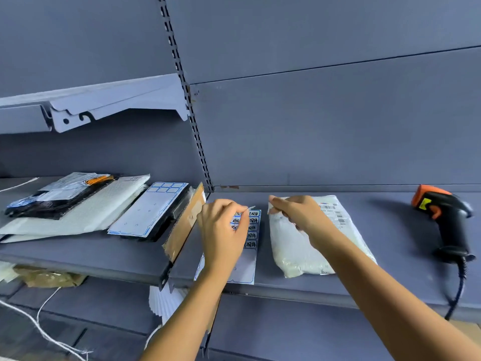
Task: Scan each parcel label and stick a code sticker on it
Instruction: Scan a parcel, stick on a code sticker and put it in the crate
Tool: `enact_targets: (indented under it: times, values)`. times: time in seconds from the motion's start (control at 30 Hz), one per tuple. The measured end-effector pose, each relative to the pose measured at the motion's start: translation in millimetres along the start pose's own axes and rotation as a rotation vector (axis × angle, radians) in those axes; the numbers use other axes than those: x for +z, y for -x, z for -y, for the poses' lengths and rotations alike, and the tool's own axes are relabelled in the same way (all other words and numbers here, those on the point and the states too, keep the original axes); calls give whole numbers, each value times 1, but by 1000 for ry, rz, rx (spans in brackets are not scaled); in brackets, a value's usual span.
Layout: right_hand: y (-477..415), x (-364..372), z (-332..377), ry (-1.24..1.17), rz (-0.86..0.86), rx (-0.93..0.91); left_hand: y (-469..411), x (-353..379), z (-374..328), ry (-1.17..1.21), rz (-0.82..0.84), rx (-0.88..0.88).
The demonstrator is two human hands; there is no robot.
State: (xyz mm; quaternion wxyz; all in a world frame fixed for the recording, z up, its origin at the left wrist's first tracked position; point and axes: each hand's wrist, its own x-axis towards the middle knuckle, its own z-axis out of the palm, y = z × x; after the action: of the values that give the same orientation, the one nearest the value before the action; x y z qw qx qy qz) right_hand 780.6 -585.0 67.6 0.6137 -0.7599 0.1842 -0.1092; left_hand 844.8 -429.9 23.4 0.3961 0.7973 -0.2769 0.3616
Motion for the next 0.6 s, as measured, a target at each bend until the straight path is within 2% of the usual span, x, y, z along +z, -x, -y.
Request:
enact_targets:
  times: [0.1, 0.23, 0.43, 0.6]
  values:
    - [7, -25, -1, -20, 49, 89, -6, 20, -23, -72, -35, 133]
    - [12, -54, -3, -47, 4, 157, -9, 45, -52, -27, -37, 265]
    - [20, -90, -14, -82, -112, 172, -9, 73, -86, 23, -17, 421]
    - [24, -111, -25, -83, -163, 124, -5, 87, -104, 41, 3, 482]
